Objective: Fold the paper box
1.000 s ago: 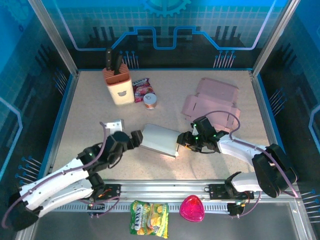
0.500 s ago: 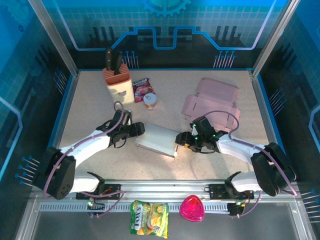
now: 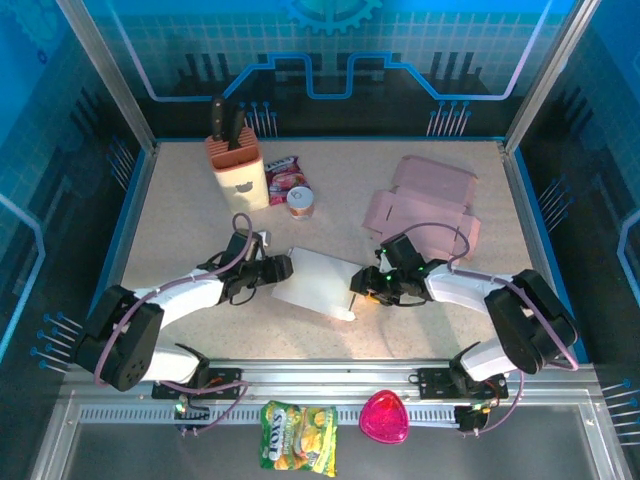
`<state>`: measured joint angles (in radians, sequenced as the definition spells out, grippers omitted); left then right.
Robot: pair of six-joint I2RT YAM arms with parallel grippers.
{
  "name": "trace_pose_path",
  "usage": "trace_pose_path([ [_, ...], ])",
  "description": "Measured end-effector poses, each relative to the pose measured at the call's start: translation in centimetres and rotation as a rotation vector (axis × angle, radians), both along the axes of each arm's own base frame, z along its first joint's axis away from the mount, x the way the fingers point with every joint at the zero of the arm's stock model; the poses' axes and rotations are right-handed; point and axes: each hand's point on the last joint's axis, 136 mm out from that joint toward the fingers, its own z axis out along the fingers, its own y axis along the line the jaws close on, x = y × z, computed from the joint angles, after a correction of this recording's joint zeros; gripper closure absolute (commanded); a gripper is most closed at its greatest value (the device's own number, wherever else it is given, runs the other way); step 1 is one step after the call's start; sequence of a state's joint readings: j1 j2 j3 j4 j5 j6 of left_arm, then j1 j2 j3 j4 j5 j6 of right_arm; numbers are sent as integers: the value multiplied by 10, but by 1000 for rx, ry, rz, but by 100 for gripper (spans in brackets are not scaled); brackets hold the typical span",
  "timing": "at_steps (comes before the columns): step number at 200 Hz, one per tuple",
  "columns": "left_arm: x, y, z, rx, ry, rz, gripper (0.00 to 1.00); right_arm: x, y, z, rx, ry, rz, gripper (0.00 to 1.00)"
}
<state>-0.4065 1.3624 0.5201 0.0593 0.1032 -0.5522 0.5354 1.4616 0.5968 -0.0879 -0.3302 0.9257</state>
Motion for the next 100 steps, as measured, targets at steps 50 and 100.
trace_pose_path([
  [50,-15,-13,-9,-15,17,-21,55,4,-3,-1,-5,-8,10,50],
  [100,-26,-21,-9,-24,12,-25,64,10,-12,1,-10,-18,14,54],
])
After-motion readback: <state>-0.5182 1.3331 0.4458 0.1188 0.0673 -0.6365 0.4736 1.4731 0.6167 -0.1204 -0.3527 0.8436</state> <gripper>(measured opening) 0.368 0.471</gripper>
